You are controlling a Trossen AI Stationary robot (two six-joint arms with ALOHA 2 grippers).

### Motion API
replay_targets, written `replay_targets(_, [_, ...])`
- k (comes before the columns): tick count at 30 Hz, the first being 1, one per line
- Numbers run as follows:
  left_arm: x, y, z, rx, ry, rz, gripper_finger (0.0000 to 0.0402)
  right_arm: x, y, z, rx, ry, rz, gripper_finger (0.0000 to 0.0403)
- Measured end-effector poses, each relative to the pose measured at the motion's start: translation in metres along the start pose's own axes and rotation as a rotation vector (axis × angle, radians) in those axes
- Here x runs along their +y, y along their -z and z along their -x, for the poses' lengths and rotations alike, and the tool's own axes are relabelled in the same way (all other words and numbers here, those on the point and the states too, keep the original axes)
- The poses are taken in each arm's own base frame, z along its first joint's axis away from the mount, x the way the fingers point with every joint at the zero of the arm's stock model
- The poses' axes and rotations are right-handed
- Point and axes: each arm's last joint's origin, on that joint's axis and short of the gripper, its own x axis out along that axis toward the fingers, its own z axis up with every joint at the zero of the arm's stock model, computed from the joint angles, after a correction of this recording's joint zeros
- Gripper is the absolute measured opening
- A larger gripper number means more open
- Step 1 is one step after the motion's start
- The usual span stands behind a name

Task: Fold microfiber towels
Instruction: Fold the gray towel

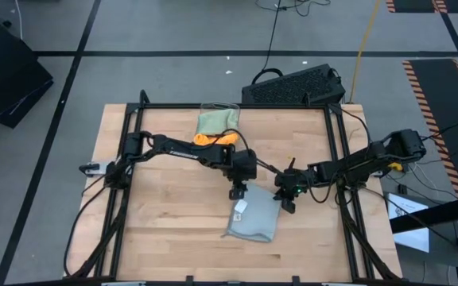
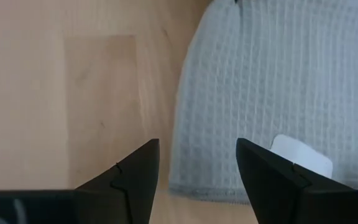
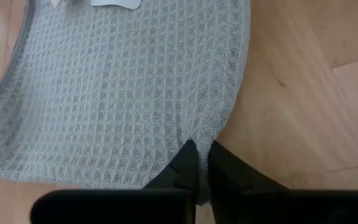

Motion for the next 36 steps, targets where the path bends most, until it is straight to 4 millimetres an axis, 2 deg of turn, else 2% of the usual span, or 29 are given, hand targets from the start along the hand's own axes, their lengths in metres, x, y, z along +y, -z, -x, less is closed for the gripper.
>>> replay_targets(6, [0.006,0.01,-0.017,0.066,-0.002,0.022,0.0214,0.0,0.0,0.0,-0.007,0.01,0.028,0.0014])
replay_targets(10, [0.002,0.012,-0.021,0.086,0.005,-0.011,0.0188,0.0,-0.001,0.0,-0.011,0.014,0.043,0.0015])
replay_targets(13, [-0.001,0.013,-0.023,0.091,-0.003,-0.046,0.0142,0.0,-0.001,0.0,-0.017,0.017,0.052,0.0013])
replay_targets(18, [-0.01,0.011,-0.021,0.093,-0.066,-0.09,0.0032,-0.001,-0.002,0.001,-0.03,0.039,0.063,0.0012])
replay_targets(20, [-0.017,0.01,-0.017,0.097,-0.101,-0.103,0.0013,-0.001,-0.002,0.003,-0.044,0.055,0.062,0.0012])
replay_targets(28, [-0.066,0.002,0.01,0.065,-0.308,-0.193,0.001,0.015,-0.011,0.023,-0.088,0.095,0.105,0.0011])
replay_targets(36, [-0.114,0.01,0.021,0.072,-0.508,-0.24,0.0017,0.044,-0.024,0.034,-0.153,0.172,0.157,0.0011])
